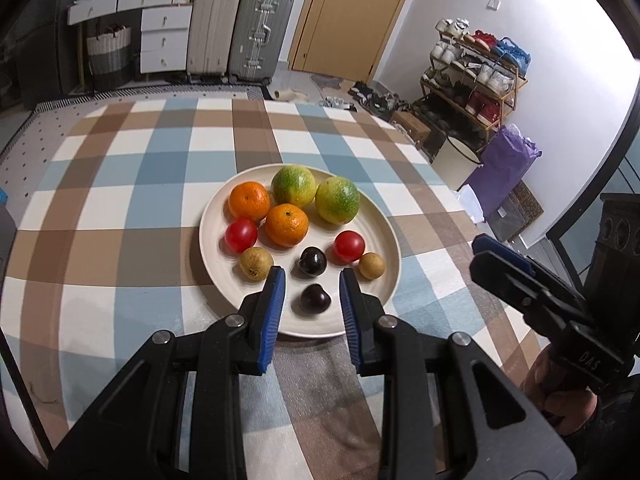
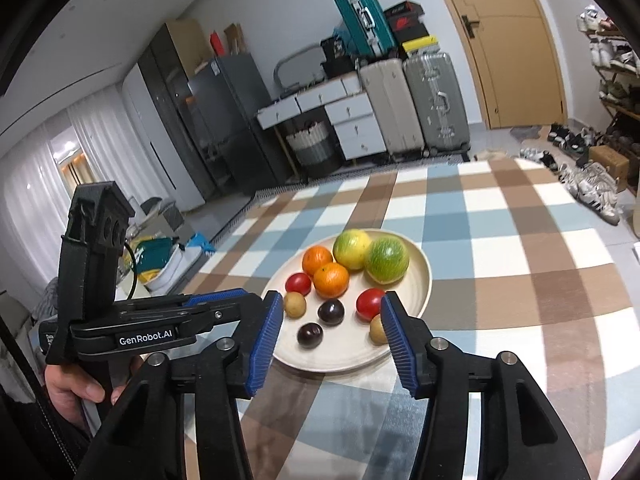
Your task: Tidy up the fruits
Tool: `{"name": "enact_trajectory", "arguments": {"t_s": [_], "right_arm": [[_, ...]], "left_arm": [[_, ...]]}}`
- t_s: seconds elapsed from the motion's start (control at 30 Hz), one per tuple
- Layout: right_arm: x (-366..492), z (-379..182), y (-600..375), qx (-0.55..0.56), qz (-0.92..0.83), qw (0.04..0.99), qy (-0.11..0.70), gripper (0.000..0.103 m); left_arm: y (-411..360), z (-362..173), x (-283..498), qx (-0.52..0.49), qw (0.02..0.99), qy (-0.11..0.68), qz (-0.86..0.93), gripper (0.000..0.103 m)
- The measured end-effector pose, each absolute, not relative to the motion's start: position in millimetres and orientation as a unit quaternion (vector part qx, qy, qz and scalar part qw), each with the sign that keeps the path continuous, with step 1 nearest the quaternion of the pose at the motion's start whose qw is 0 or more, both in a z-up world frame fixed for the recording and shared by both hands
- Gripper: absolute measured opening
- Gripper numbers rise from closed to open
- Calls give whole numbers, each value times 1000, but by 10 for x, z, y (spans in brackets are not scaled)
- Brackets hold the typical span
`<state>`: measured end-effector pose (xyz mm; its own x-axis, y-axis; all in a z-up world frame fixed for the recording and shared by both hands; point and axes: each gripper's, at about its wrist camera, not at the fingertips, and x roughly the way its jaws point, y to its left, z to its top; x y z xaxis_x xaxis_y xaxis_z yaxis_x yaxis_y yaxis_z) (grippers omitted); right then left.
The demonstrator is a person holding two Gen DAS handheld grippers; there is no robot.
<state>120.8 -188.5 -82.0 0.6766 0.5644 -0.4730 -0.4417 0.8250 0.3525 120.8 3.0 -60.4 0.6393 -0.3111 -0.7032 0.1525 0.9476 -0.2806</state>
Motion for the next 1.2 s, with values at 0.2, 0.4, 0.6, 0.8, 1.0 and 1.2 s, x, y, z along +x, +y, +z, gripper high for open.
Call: {"name": "enact_trajectory", "arguments": {"t_s": [0.2, 0.4, 0.6, 0.8, 1.0, 1.2], "right_arm": [[940, -626, -1952, 103, 261, 926, 254, 74], [677, -499, -1978, 97, 250, 937, 223, 89], [443, -423, -2015, 94, 230, 953, 176, 102], [356, -445, -2056, 94, 217, 957, 165, 102], [276, -503, -2039, 73, 194, 966, 152, 102], [161, -605, -2042, 65, 174, 975, 120, 102]], "left_arm": [[58, -391, 930, -94, 914, 376, -119, 30], [116, -199, 627, -93, 932, 335, -102, 65], [171, -30, 290, -89, 954, 274, -82, 90], [193, 15, 66, -82, 967, 234, -52, 103], [157, -69, -124, -54, 978, 200, -34, 103], [189, -234, -221, -42, 979, 198, 23, 103]]}}
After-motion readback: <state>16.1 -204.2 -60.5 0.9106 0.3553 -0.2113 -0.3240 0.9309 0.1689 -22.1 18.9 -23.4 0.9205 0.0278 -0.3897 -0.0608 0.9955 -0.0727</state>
